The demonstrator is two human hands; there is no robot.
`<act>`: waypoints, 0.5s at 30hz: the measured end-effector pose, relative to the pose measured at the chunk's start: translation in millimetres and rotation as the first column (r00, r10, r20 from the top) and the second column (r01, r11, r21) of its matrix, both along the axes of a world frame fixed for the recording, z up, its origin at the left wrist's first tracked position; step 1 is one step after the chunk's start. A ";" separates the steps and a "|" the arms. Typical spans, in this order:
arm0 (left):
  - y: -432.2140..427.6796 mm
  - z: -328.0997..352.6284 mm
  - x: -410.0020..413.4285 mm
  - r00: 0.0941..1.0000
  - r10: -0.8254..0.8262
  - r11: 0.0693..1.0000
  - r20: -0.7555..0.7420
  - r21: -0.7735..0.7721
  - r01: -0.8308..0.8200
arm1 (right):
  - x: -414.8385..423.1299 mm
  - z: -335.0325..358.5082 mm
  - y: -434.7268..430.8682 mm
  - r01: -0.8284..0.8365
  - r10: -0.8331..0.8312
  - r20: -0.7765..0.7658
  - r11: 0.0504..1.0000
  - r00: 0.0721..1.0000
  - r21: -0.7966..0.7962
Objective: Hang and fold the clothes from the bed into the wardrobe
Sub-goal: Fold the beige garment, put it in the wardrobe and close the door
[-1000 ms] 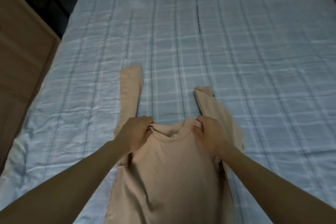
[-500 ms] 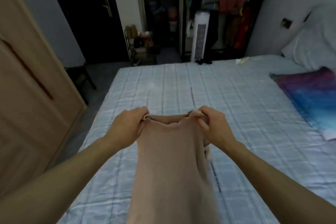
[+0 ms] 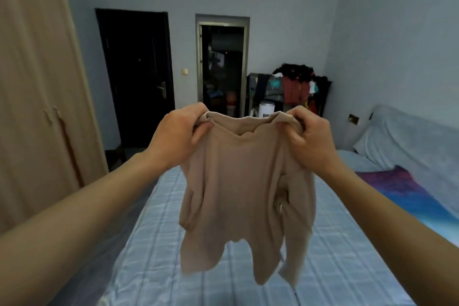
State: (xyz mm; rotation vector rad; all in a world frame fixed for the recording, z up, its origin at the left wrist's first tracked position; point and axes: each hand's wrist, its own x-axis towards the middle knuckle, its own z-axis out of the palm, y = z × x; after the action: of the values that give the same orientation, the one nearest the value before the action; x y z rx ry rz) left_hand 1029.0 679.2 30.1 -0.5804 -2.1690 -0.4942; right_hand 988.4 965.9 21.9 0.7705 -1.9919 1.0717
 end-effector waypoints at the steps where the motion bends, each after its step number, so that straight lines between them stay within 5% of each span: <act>1: -2.3 2.6 6.3 1.000 -0.003 1.000 -0.008 0.015 0.004 | 7.0 4.7 -3.9 -0.012 0.013 0.011 1.000 1.000 -0.004; 7: -16.1 8.0 39.9 0.999 0.027 0.999 0.019 0.021 -0.027 | 31.2 14.4 -20.8 -0.133 0.126 0.093 0.988 0.988 0.076; 15: -19.3 33.7 60.7 0.951 -0.108 0.992 0.290 0.098 0.083 | 24.4 20.4 -10.4 -0.199 0.182 0.159 0.975 0.970 0.096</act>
State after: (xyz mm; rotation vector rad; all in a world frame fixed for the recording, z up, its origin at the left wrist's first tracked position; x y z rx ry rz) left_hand 1089.7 659.8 63.8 -0.5977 -2.3944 -0.7639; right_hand 1012.9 955.5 42.4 0.9838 -2.1523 1.1655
